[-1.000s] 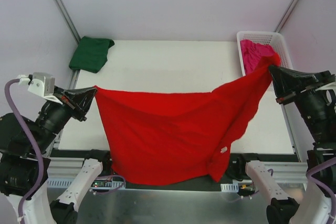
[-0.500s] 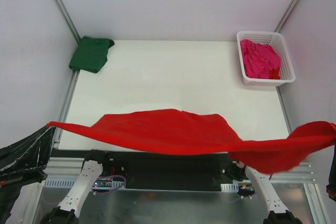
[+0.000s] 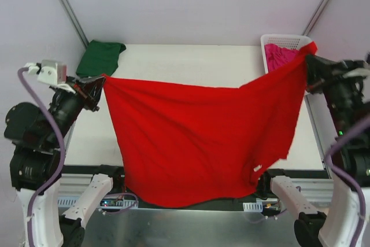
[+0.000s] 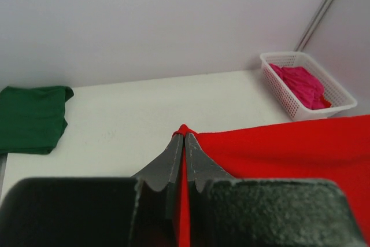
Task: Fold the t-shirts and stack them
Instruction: Flatten out the tshirt
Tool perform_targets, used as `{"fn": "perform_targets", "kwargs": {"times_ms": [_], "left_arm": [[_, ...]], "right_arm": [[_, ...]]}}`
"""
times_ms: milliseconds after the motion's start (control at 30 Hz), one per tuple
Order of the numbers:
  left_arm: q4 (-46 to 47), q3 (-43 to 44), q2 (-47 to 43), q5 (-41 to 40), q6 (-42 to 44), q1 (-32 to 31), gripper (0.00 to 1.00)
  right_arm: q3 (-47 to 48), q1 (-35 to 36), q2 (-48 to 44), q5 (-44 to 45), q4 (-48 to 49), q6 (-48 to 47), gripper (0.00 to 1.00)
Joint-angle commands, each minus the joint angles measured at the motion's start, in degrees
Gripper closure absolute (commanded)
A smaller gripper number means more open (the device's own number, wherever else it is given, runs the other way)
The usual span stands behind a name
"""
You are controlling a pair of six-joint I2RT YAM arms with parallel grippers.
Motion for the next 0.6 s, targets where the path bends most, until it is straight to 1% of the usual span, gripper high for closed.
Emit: {"fn": "perform_targets", "kwargs": {"times_ms": [0,67,133,233,300,333,367,433,567], "left_arm": [[8.0,1.7,1.2,-1.2,2.4,0.6,1.0],[7.8,2.7,1.2,-0.5,2.3,0.6,1.0],[6.8,3.8,0.3,0.4,1.9,0.6,1.0],[4.2,7.7,-1.2,2.7,-0.1,0.6,1.0],[1.9,12.4,-2.3,4.5,-1.5,0.6,1.0],[1.0,14.1,-2.5,5.2,-2.1,0.7,1.0],[0.3,17.4,-3.0,5.5,-2.8,0.6,1.0],[-1.3,20.4,-4.1,6.4,-3.5,0.6,1.0],[-2.5,26.7,-6.2,7.0,-4.9,0.6,1.0]], "right_arm": [[-1.5,-0.3,1.9,1.7,5.6,-1.2,0.98],[-0.9,-0.3,1.5,0.7,5.1,-0.5,0.98],[1.9,-0.3,1.0,-0.4,3.0,-0.2,0.98],[7.1,-0.3,-1.2,-1.9,0.3,0.5,0.98],[10.0,-0.3,-2.6,-2.5,-1.8,1.4,0.98],[13.4,-0.2,-4.0,-3.2,-2.5,1.6,0.98],[14.8,-0.3,-4.9,-3.5,-3.2,2.2,0.98],[18.6,-0.3,-6.3,-2.9,-4.8,2.5,0.98],[23.0,-0.2,-9.5,-1.7,-6.3,2.8,0.98]]}}
